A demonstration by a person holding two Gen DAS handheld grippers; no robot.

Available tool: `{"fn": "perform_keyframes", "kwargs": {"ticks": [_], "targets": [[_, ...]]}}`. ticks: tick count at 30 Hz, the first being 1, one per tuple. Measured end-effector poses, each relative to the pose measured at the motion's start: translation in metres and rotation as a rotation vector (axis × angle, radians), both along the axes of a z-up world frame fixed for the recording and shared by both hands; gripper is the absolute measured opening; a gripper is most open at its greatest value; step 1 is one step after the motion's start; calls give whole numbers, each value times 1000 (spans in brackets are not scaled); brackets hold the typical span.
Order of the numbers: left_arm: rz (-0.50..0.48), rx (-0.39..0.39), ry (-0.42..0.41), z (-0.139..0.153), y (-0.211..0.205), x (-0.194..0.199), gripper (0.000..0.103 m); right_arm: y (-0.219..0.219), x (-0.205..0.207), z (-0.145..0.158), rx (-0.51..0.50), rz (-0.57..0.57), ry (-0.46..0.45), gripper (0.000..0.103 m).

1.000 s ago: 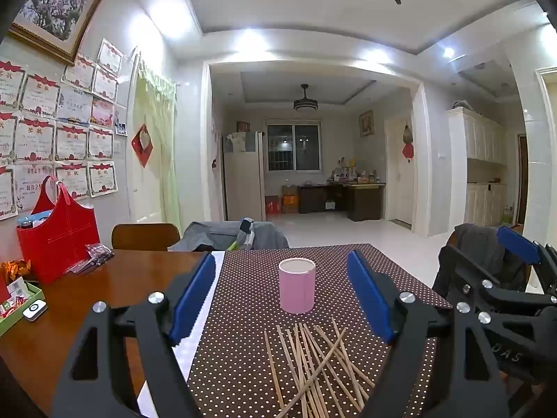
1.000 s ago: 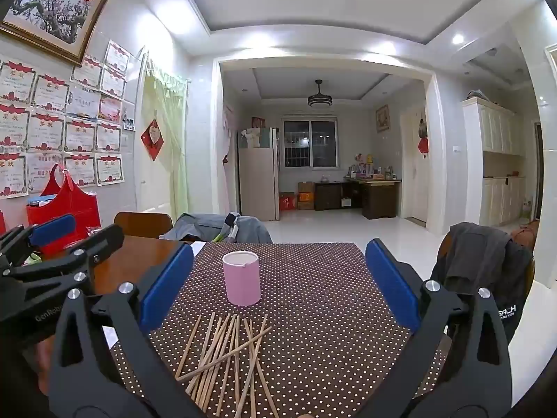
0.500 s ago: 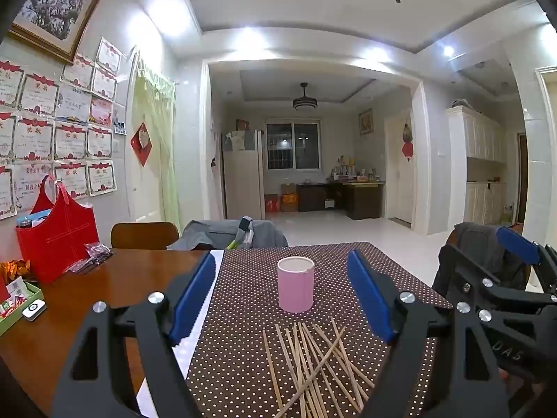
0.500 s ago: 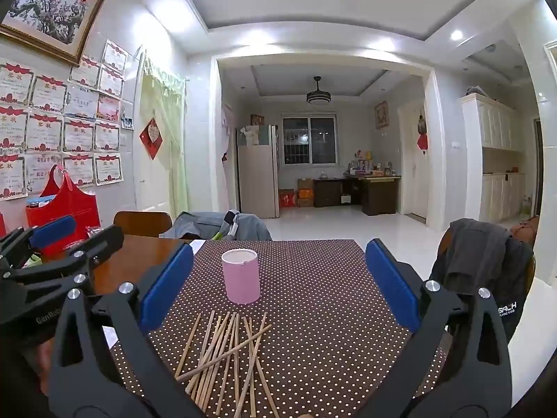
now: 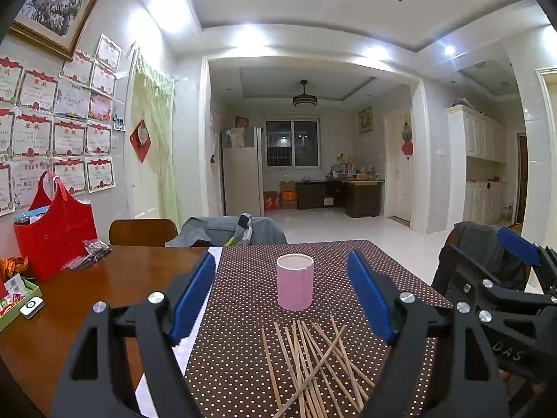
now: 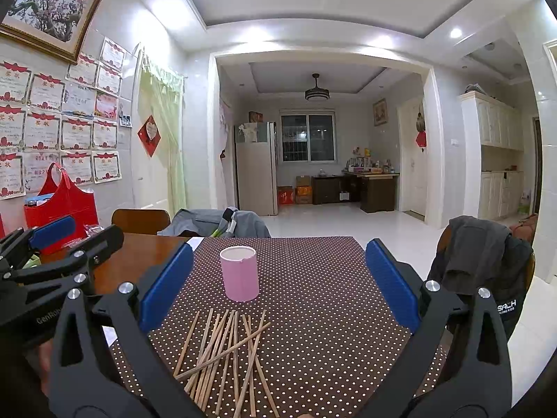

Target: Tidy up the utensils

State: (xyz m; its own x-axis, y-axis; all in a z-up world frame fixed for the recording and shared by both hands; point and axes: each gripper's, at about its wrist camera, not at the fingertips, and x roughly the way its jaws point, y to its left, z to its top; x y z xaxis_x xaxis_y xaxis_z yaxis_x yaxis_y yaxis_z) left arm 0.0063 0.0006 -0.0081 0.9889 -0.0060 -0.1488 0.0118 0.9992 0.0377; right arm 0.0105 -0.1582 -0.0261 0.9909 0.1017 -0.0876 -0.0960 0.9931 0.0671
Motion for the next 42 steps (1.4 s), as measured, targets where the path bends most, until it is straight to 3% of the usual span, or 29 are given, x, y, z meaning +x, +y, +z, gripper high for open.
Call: {"fn": "perform_keyframes", "kwargs": {"ticks": [42], "targets": [[-5, -4, 14, -8, -2, 8, 77, -3, 2, -1, 5, -8, 14, 97]]}}
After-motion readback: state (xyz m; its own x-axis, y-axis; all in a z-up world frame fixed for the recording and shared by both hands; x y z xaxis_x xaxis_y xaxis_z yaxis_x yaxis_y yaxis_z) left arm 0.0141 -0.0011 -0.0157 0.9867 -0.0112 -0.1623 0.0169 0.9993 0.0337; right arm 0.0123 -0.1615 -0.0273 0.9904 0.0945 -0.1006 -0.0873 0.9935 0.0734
